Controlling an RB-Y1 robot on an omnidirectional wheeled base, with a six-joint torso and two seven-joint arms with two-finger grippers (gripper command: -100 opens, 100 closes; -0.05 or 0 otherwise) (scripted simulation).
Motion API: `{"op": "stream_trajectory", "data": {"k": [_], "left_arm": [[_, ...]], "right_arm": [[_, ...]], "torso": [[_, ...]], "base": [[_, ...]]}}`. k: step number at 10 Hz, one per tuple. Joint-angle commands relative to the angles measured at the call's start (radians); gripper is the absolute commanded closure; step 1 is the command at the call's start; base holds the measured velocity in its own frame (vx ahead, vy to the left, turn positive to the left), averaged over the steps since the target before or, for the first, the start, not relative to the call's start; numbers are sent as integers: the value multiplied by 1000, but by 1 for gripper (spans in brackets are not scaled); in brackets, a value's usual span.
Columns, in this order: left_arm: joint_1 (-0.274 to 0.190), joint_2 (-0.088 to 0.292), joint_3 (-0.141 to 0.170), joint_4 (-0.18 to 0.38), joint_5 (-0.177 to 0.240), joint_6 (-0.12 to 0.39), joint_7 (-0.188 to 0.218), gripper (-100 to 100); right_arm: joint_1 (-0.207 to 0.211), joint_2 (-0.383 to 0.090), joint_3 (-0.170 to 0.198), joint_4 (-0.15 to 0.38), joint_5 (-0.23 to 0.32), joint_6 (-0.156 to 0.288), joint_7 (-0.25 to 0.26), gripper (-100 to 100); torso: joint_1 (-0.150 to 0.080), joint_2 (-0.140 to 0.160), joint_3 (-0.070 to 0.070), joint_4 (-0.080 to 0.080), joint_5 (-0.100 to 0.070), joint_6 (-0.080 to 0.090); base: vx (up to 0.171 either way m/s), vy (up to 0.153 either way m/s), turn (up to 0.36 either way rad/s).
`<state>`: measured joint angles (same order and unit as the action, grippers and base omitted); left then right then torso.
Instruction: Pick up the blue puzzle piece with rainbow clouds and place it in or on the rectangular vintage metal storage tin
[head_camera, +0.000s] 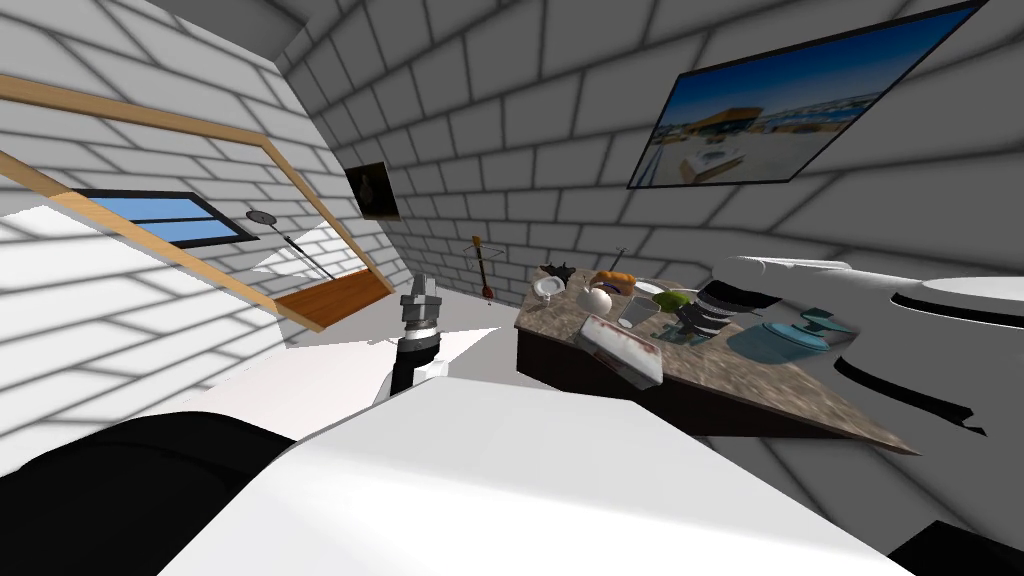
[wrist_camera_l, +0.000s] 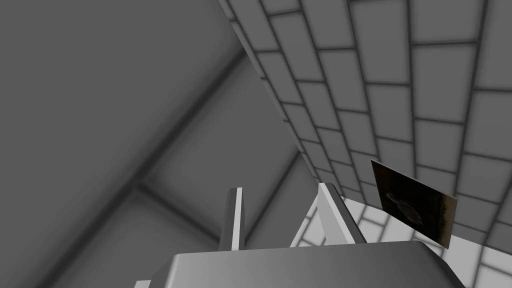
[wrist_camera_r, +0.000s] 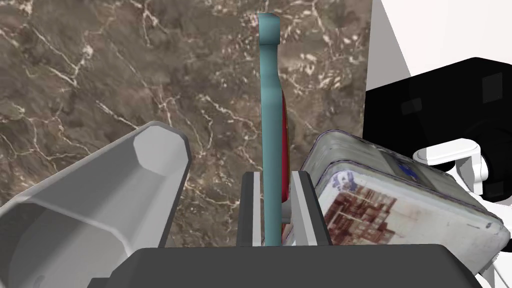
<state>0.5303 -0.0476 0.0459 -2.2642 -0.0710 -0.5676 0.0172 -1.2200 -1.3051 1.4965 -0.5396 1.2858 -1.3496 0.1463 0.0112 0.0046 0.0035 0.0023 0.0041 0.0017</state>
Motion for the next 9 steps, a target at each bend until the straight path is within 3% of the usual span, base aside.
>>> {"op": "stream_trajectory", "data": {"k": [1, 2, 3, 4, 6, 7, 9], "left_arm": [[0, 0, 0, 0, 0, 0, 0, 0], [0, 0, 0, 0, 0, 0, 0, 0], [0, 0, 0, 0, 0, 0, 0, 0], [0, 0, 0, 0, 0, 0, 0, 0], [0, 0, 0, 0, 0, 0, 0, 0], [0, 0, 0, 0, 0, 0, 0, 0], [0, 0, 0, 0, 0, 0, 0, 0]], "right_arm": [[-7, -24, 5, -32, 6, -2, -21, 100], [-40, -45, 14, -35, 19, -30, -32, 100], [-40, -45, 14, -35, 19, -30, -32, 100], [-66, -59, 20, -36, 30, -54, -38, 100], [-66, -59, 20, -36, 30, -54, -38, 100], [-99, -74, 26, -37, 39, -85, -36, 100], [-126, -87, 30, -42, 39, -112, -27, 100]], "torso": [[0, 0, 0, 0, 0, 0], [-2, -1, -1, 0, -1, 1], [-1, -2, -1, 0, 0, 0], [-2, -2, -2, -1, -1, 0], [-2, -2, -2, -1, -2, 0], [-6, -2, -1, -1, -2, 0], [-3, -3, -2, -1, -2, -1]], "base": [[-5, 79, 15], [11, 109, 35], [0, 97, 18], [-1, 115, 23], [-11, 58, 3], [-9, 65, 17], [20, 103, 0]]}}
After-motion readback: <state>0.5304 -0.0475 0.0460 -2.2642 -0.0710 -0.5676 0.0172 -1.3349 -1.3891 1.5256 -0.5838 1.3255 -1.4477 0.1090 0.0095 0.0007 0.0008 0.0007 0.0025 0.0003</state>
